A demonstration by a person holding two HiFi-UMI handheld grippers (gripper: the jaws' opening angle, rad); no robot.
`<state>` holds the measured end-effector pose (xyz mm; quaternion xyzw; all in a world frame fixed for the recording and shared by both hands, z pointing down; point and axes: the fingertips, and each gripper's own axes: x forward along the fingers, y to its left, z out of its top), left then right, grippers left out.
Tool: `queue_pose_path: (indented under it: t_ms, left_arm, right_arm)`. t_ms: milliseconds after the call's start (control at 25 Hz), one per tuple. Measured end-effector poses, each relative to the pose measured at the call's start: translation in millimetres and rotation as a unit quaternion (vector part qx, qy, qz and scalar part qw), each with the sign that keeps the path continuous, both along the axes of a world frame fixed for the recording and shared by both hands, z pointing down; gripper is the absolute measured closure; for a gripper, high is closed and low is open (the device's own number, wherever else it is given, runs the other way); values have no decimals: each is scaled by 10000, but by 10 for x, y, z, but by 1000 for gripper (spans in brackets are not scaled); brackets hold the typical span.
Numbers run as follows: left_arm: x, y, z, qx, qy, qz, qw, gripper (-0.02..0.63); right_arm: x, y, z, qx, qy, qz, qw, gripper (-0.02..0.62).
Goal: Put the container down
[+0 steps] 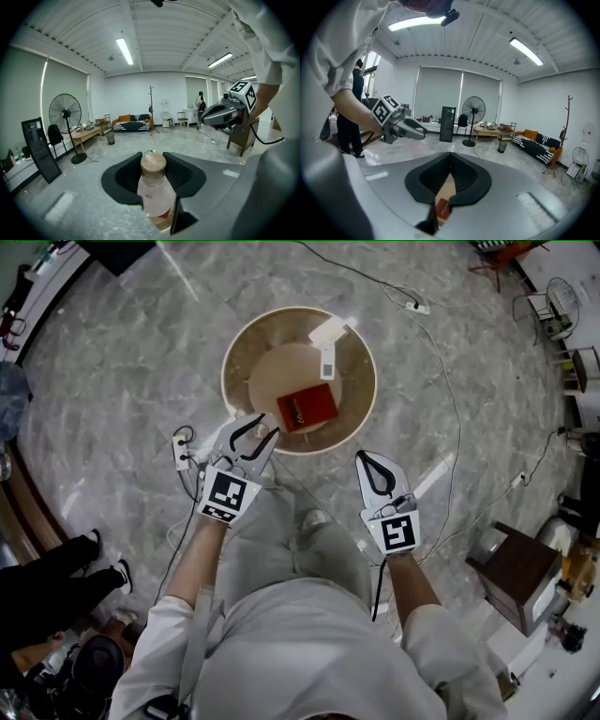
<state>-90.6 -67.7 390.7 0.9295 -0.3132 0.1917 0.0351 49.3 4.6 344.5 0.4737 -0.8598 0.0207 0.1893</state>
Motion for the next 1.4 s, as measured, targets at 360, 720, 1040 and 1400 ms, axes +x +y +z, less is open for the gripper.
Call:
queue_pose_path:
  t_ms: [360,720,1040,1400]
  left_arm:
    - [174,-836,985,-138,-73,15,9999,463]
    - [338,-1487,2068,-197,-229,-400,9987,463]
    - [484,-2289,2968,-224,-408,-538,9975,462]
    - [566,-2899,3604,-299,-435,-631,9966,462]
  right_arm:
    - [-133,-769,801,-162,182,-376,9990,589]
    - [-46,-1253,1839,-372,203,-1001,9941,589]
    - [115,-1503,2466,-649,117,-1018,9926,589]
    - [228,-1790,2896,-687,95,-1039,9922,589]
